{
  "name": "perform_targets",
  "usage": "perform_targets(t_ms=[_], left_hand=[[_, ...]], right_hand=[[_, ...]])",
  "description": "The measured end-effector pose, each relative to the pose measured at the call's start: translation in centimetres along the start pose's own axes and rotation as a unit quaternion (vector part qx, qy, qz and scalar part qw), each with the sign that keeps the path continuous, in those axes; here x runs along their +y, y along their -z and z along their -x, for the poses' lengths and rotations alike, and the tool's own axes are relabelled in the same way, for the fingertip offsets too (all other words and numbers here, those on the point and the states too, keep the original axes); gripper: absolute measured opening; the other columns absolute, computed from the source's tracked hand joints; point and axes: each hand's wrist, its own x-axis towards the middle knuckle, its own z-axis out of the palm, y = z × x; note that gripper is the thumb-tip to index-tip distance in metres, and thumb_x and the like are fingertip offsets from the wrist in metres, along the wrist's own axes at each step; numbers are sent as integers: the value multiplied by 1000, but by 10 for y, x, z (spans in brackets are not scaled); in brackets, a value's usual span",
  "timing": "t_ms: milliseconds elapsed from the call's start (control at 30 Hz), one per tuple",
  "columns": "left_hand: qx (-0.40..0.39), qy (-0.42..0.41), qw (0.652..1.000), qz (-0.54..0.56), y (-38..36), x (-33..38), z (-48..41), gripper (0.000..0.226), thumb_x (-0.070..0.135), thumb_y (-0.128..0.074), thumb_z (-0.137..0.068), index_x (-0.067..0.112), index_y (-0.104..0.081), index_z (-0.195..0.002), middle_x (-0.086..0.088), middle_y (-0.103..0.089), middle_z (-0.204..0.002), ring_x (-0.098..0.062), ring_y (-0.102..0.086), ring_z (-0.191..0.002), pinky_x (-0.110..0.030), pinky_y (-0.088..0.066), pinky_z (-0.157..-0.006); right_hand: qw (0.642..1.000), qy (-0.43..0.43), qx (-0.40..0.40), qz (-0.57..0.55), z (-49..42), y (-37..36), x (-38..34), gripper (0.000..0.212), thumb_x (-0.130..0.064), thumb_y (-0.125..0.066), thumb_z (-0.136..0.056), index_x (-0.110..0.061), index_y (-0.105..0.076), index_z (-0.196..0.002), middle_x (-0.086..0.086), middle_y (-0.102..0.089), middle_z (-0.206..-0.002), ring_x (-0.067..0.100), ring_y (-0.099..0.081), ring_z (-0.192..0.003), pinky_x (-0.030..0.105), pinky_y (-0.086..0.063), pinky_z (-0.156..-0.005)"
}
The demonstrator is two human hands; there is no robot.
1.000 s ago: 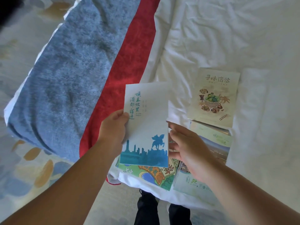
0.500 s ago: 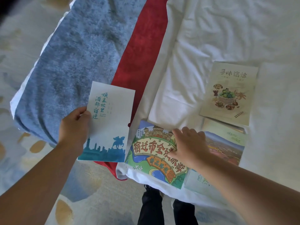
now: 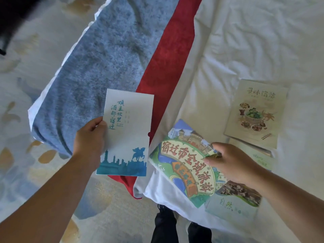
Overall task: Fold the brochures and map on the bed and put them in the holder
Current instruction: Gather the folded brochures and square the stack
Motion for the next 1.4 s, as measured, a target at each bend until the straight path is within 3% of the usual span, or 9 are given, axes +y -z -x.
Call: perform_targets(t_ms=[100, 200, 267, 333, 433, 633, 1000, 1167, 1400], left_hand=[[-23, 14, 999, 40, -2, -1, -1, 26, 30, -58, -90, 50, -72, -84, 20, -73, -83, -17, -68, -89, -44, -57, -82], [-49, 29, 995, 80, -9, 2, 5, 23, 26, -59, -92, 42, -74, -87, 10, -75, -93, -19, -70, -93, -44, -58, -80], [-62, 43, 992, 103, -15, 5, 11, 23, 23, -58, -94, 38, -74, -91, 7, -75, -95, -20, -70, -93, -45, -58, -81], [-76, 53, 988, 120, -21, 9, 16, 21, 19, -55, -96, 29, -72, -100, 3, -75, -101, -20, -71, -92, -41, -58, -78], [-97, 67, 982, 149, -27, 15, 24, 22, 15, -51, -99, 24, -71, -101, 2, -76, -98, -17, -73, -87, -38, -58, -75], [-105, 77, 977, 171, -30, 18, 33, 21, 15, -51, -99, 23, -69, -103, 1, -76, -98, -19, -73, -91, -42, -58, -84], [-143, 55, 974, 164, -35, 20, 45, 23, 13, -49, -100, 21, -68, -111, -1, -75, -103, -18, -73, -92, -36, -58, -74], [-182, 61, 970, 147, -33, 26, 59, 24, 14, -50, -100, 17, -66, -116, -5, -74, -108, -24, -70, -100, -40, -57, -80], [-178, 32, 969, 167, -22, 67, 84, 21, 14, -49, -100, 20, -69, -105, -2, -75, -102, -17, -74, -84, -36, -57, -70]], right_hand=[[995, -15, 27, -91, 16, 24, 8, 22, -40, -68, -88, -24, -65, -102, 16, -68, -79, 12, -43, -44, 24, -29, -44], [986, -32, 30, -160, 28, 42, 16, 14, -39, -70, -85, -31, -69, -96, 1, -76, -88, 36, -69, -81, 49, -53, -75], [983, -45, 26, -176, 35, 50, 18, 16, -38, -70, -84, -30, -69, -98, -6, -76, -88, 32, -70, -91, 56, -49, -92], [980, -54, 22, -192, 40, 55, 20, 18, -36, -70, -85, -28, -69, -100, -5, -77, -91, 39, -68, -98, 61, -46, -96], [976, -54, 16, -212, 44, 59, 23, 25, -37, -69, -84, -26, -69, -106, -4, -77, -95, 40, -67, -100, 60, -46, -97], [966, -33, -6, -258, 49, 64, 31, 36, -42, -68, -76, -27, -69, -108, -7, -76, -100, 15, -73, -92, 44, -49, -96], [952, -43, -23, -302, 61, 78, 46, 37, -33, -71, -76, -23, -69, -111, 3, -76, -104, 27, -73, -94, 54, -48, -98], [955, -37, -27, -294, 73, 86, 46, 37, -32, -71, -76, -19, -69, -110, 5, -76, -105, 29, -72, -96, 55, -46, -99], [956, -17, -25, -291, 108, 125, 37, 34, -28, -71, -77, -18, -69, -110, 8, -75, -105, 31, -73, -95, 56, -47, -97]])
